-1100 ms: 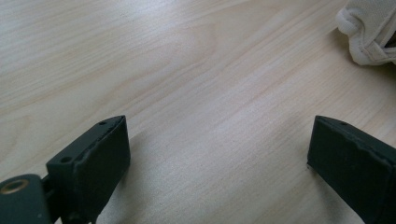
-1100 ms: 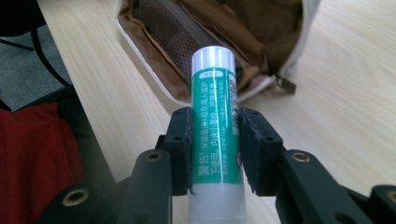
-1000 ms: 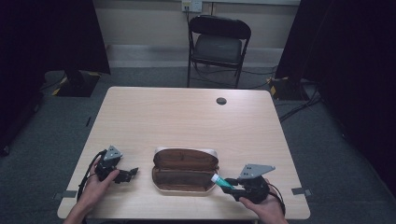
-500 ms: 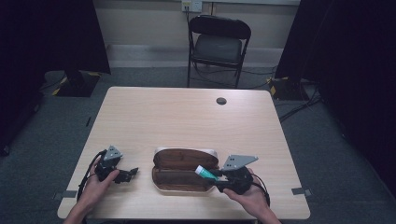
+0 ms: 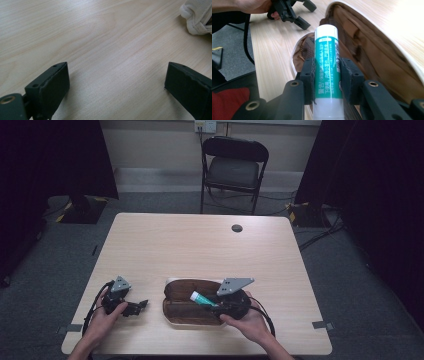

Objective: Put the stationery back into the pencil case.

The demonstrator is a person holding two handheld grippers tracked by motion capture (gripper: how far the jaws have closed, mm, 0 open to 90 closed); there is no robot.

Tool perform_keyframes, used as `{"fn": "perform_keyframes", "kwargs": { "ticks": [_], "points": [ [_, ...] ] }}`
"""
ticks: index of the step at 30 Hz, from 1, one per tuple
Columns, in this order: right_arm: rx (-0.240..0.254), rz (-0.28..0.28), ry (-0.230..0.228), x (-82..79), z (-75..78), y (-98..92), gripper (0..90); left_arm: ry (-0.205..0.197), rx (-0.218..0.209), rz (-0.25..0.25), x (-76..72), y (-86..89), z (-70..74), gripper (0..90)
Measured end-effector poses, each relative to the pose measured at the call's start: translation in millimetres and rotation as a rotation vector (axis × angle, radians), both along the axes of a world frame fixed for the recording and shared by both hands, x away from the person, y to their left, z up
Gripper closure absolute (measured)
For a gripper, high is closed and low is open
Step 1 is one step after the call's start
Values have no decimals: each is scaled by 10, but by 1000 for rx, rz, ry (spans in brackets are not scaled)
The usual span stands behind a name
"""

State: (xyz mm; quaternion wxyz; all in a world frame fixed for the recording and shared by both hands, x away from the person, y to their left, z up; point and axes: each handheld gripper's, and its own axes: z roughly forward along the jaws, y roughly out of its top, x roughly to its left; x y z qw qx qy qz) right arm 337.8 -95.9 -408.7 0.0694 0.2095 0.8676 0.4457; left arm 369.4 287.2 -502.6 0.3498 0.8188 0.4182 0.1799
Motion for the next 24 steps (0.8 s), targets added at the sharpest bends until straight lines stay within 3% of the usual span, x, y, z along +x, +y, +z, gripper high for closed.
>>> {"fn": "perform_keyframes", "kwargs": {
  "ticks": [9,19,21,24],
  "points": [
    [-24,20,6,93,-89,271,661,0,0,0,0,0,0,54],
    [-59,-55,5,233,-191,368,651,0,-1,0,0,0,0,54],
    [-50,-61,6,240,-190,357,604,0,0,0,0,0,0,54],
    [-39,-79,7,248,-176,330,614,0,-1,1,0,-1,-1,54]
  ]
}}
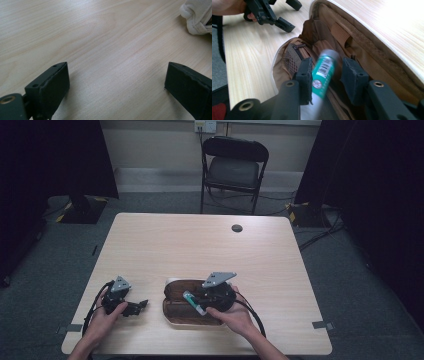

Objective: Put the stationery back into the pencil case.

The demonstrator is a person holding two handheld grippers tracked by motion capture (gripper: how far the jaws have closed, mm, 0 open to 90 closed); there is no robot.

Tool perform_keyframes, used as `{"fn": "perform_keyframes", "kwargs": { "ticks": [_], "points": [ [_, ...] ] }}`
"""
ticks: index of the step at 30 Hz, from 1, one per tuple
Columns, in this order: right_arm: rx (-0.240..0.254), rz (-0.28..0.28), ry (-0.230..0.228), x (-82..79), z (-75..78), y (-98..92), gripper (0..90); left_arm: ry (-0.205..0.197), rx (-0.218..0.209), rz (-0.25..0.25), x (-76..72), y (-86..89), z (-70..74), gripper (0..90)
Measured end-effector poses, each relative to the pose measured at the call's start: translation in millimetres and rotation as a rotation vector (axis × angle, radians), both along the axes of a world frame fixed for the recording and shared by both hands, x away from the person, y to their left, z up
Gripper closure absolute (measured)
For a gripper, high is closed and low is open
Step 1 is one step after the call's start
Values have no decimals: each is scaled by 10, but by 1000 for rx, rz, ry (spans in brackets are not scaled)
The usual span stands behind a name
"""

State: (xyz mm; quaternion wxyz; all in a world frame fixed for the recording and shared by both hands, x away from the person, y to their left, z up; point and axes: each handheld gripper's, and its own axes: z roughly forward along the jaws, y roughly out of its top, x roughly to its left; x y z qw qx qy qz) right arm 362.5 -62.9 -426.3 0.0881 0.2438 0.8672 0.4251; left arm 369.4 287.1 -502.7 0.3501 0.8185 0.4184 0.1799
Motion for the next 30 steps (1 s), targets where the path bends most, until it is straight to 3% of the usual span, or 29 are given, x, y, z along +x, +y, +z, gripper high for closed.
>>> {"fn": "perform_keyframes", "kwargs": {
  "ticks": [12,17,21,23,30],
  "points": [
    [-4,8,5,-27,-52,-37,612,0,0,0,0,0,0,54],
    [-3,23,30,4,-82,-18,589,0,1,0,0,1,0,54],
    [-49,26,26,-18,-136,40,616,0,1,0,0,1,0,54],
    [-68,15,20,-8,-152,45,635,0,1,0,0,0,0,54],
    [-52,-33,0,5,-112,-108,650,0,0,0,0,0,0,54]
  ]
}}
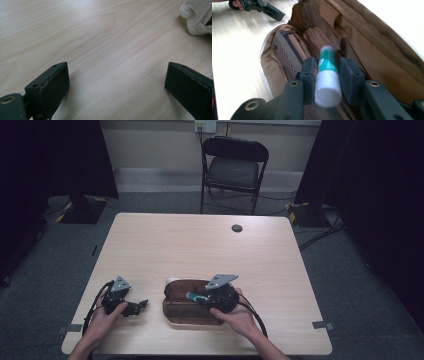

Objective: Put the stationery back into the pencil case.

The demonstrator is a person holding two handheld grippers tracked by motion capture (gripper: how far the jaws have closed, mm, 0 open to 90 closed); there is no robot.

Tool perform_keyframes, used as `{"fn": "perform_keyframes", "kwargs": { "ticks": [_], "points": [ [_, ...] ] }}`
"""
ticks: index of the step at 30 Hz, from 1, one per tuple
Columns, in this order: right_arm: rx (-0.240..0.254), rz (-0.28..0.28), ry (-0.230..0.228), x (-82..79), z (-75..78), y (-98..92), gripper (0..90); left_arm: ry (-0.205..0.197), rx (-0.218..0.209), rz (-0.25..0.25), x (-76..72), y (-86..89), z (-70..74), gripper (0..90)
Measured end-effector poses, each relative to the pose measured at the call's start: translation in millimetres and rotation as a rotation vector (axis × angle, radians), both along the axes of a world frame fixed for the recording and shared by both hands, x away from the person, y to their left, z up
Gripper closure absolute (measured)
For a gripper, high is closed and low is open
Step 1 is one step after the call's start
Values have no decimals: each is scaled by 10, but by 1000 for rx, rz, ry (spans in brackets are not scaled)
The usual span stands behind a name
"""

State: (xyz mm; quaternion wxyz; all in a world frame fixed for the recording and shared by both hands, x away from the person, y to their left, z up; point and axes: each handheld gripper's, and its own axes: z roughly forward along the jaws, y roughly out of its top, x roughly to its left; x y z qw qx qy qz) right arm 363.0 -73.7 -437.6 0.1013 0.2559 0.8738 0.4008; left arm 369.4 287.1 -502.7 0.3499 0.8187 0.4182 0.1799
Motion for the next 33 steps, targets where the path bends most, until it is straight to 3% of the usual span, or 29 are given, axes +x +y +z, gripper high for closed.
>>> {"fn": "perform_keyframes", "kwargs": {
  "ticks": [21,33],
  "points": [
    [77,-67,2,-239,45,-569,650,0,-1,0,0,0,0,54],
    [99,-161,-5,-320,43,-991,633,0,0,0,0,0,0,54]
  ]
}}
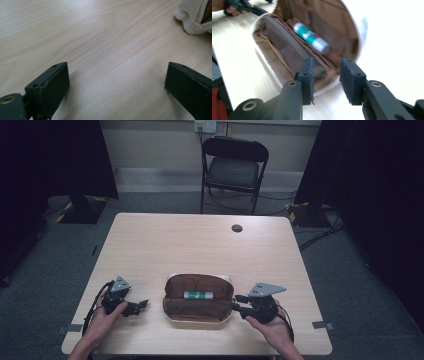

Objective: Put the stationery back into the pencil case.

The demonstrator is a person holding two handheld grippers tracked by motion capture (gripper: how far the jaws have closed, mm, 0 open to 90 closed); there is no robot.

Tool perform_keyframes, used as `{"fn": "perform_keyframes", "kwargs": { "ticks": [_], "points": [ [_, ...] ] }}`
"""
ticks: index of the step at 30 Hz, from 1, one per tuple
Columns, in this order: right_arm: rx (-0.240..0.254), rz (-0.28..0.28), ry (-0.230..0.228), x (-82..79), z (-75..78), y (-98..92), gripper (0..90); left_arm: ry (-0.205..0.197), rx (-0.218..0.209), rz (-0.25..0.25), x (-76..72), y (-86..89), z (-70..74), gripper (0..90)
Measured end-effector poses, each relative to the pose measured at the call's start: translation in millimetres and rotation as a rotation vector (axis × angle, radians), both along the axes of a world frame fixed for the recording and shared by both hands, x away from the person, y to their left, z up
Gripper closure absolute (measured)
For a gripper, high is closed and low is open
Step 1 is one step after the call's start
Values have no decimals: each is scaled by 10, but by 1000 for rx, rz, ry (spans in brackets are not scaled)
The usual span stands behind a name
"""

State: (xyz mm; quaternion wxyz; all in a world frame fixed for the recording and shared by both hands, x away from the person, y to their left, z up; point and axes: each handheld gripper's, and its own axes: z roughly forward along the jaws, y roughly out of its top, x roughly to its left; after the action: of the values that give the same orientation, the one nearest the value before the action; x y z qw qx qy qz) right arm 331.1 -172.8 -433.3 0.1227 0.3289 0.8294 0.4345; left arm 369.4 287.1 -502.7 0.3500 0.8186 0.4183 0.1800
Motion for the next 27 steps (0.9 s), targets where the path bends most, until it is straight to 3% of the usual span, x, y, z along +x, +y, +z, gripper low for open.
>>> {"fn": "perform_keyframes", "kwargs": {
  "ticks": [7,12,14,21,27],
  "points": [
    [-22,-91,14,35,-117,-327,601,0,-1,1,-2,-1,0,54],
    [-69,-205,28,194,-277,-601,545,0,-1,1,-2,-1,0,54],
    [-116,-257,33,259,-372,-696,528,0,-1,1,-2,-1,0,54],
    [-174,-343,71,387,-556,-874,438,0,0,1,-2,-1,0,54],
    [-129,-407,13,412,-654,-938,273,0,0,0,-2,-2,0,49]
  ]
}}
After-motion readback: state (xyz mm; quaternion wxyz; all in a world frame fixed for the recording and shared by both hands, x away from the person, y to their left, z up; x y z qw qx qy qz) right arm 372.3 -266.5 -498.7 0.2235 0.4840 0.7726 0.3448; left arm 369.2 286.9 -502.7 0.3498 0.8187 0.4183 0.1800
